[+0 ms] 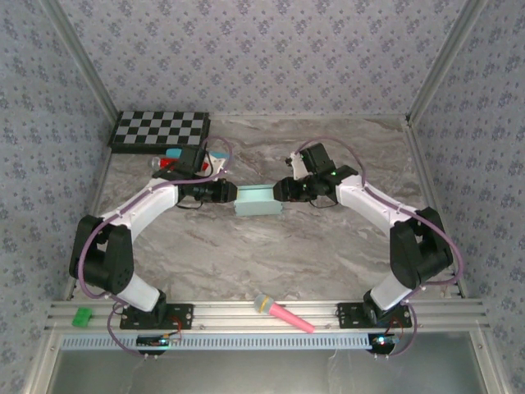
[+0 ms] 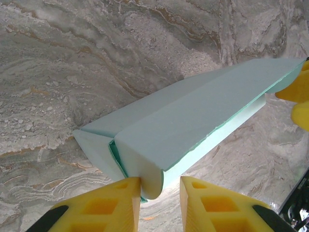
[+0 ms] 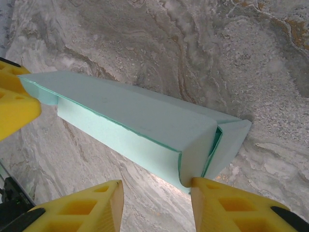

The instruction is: Fold the paper box

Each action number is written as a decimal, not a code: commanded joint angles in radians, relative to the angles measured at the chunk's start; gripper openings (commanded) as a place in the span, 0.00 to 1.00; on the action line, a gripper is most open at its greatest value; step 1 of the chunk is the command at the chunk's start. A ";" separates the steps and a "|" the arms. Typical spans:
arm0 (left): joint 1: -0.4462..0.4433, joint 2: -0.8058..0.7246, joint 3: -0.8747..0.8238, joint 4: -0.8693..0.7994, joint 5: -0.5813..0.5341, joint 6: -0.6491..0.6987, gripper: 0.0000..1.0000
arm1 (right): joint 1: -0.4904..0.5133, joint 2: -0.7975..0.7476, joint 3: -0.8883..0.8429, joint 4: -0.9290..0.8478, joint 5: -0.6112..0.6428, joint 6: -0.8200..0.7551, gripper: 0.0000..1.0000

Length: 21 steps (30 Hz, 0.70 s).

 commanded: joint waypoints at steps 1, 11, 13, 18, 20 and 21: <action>-0.015 0.010 0.035 -0.032 0.002 0.019 0.28 | 0.015 0.017 0.019 -0.039 0.011 -0.005 0.39; -0.028 0.015 0.030 -0.072 -0.042 0.039 0.22 | 0.018 0.027 -0.009 -0.057 0.056 -0.010 0.26; -0.032 0.018 0.028 -0.080 -0.054 0.044 0.21 | 0.019 0.031 -0.010 -0.063 0.064 -0.010 0.23; -0.040 0.020 0.027 -0.100 -0.092 0.056 0.19 | 0.023 0.036 -0.010 -0.077 0.093 -0.010 0.18; -0.044 0.022 0.026 -0.106 -0.106 0.061 0.19 | 0.028 0.038 -0.010 -0.086 0.117 -0.009 0.17; -0.047 0.022 0.026 -0.111 -0.113 0.064 0.19 | 0.030 0.039 -0.010 -0.090 0.126 -0.007 0.17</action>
